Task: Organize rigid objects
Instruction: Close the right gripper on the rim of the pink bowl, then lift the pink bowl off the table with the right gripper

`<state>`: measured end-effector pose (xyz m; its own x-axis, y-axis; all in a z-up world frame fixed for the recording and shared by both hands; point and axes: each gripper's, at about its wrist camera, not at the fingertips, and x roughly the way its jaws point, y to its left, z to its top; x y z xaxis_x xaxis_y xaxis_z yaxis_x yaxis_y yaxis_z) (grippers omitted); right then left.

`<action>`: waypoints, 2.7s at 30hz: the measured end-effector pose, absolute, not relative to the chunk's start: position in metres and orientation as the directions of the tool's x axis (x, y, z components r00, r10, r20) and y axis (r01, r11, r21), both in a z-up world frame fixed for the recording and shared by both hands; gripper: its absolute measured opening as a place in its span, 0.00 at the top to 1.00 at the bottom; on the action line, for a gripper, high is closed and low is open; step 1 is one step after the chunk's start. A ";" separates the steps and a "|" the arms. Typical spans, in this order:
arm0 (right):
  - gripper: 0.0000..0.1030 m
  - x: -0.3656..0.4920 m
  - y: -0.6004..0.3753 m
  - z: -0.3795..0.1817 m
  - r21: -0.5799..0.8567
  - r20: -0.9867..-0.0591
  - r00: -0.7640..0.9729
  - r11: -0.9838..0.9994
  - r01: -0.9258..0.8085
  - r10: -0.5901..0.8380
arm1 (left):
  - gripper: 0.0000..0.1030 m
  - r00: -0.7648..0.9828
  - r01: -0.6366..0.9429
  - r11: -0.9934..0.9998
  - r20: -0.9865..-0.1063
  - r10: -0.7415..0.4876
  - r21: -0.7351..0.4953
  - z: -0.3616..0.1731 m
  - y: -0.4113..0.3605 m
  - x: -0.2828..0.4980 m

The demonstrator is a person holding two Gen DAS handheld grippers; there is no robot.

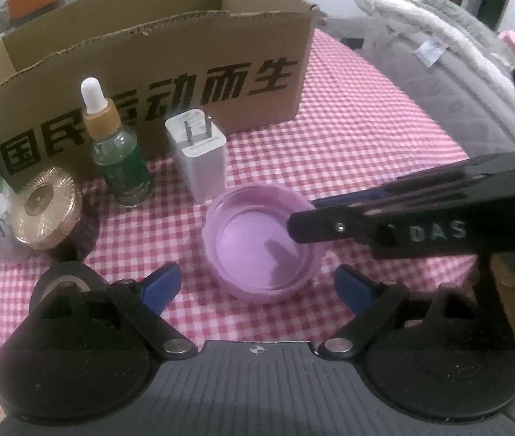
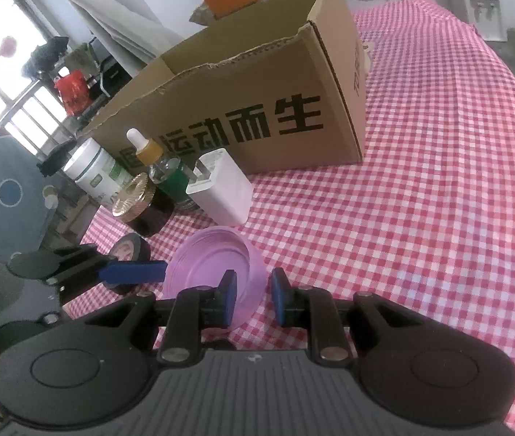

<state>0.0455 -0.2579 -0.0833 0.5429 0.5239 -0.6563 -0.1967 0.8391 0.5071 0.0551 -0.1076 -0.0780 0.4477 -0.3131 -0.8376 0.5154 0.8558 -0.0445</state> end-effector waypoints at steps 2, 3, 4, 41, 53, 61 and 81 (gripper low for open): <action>0.79 0.045 -0.259 -0.082 0.512 -0.651 0.543 0.835 -0.202 0.530 | 0.15 0.456 0.509 0.860 -0.836 -0.305 -0.036 -0.080 -0.110 0.058; 0.79 0.045 -0.260 -0.083 0.517 -0.646 0.545 0.832 -0.203 0.535 | 0.16 0.464 0.506 0.862 -0.833 -0.300 -0.029 -0.080 -0.110 0.058; 0.79 0.044 -0.261 -0.083 0.521 -0.641 0.547 0.828 -0.205 0.539 | 0.18 0.470 0.503 0.864 -0.831 -0.296 -0.024 -0.079 -0.111 0.058; 0.81 0.034 -0.286 -0.092 0.640 -0.562 0.537 0.742 -0.200 0.630 | 0.16 0.475 0.522 0.853 -0.826 -0.303 -0.012 -0.083 -0.138 0.054; 0.82 0.033 -0.283 -0.086 0.615 -0.604 0.530 0.772 -0.164 0.594 | 0.13 0.462 0.610 0.792 -0.811 -0.359 -0.003 -0.086 -0.138 0.052; 0.82 0.037 -0.276 -0.084 0.593 -0.632 0.527 0.792 -0.144 0.568 | 0.19 0.465 0.627 0.779 -0.801 -0.376 -0.002 -0.085 -0.133 0.049; 0.81 0.036 -0.274 -0.084 0.579 -0.642 0.551 0.808 -0.108 0.533 | 0.29 0.503 0.609 0.793 -0.780 -0.374 0.013 -0.086 -0.131 0.048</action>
